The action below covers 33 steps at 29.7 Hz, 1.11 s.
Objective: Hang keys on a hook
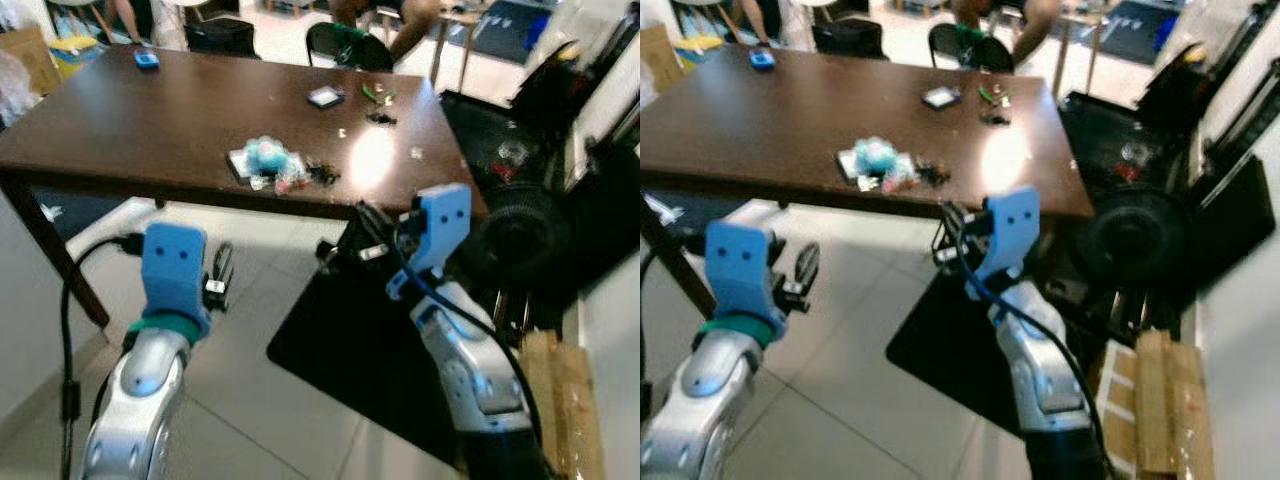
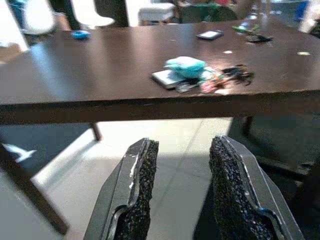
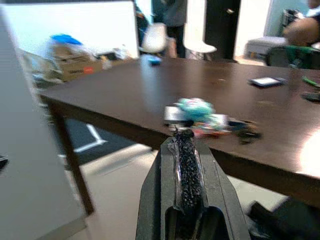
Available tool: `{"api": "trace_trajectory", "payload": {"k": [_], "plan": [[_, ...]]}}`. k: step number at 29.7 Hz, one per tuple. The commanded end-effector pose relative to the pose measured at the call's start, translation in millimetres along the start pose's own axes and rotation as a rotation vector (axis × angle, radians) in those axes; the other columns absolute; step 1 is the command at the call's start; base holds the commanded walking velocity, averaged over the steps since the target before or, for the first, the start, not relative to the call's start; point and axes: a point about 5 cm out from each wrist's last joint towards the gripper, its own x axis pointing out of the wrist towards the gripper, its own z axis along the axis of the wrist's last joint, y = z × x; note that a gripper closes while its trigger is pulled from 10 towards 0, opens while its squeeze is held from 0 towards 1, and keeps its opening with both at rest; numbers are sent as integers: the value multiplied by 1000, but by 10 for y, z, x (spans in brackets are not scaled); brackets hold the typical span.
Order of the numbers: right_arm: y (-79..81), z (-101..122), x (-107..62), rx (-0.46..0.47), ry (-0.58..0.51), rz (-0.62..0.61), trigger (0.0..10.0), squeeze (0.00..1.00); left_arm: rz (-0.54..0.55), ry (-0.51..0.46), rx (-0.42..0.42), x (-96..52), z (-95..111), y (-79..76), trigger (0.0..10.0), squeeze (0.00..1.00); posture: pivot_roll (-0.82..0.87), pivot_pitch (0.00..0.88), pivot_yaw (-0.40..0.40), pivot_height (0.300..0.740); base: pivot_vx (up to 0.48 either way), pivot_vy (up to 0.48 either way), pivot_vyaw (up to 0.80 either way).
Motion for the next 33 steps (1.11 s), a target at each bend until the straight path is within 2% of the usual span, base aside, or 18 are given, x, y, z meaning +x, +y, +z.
{"api": "trace_trajectory", "payload": {"k": [1, 7, 13, 21, 25, 33], "plan": [[-28, -19, 8, -14, 11, -6, 10000, 0, 4, 18, -4, -9, -49, -6, 10000, 0, -36, 0, 13, 740, -315, 0, 0], [-80, -15, 13, -51, 14, -30, 10000, 0, -1, 15, -6, 9, -45, -14, 10000, 0, -43, 0, 20, 740, -312, 0, 0], [-101, -23, 14, -101, 24, -40, 10000, 0, -12, 6, -35, 27, -10, -48, 10000, 0, -43, 0, 19, 740, 0, 0, 784], [-102, 4, 40, -119, 12, -38, 10000, 0, -47, 13, -39, 44, 37, -135, 10000, 0, -43, 0, 22, 740, 0, 0, 794], [-103, 15, 54, -120, 6, -36, 10000, 0, -69, -38, -1, 63, 103, -159, 10000, 0, -42, 0, 22, 740, 0, 0, 794], [-113, 3, 67, -120, 5, -43, 10000, 0, -126, -96, 11, 105, 191, -222, 10000, 0, -44, 0, 24, 740, 0, 0, 794]]}}
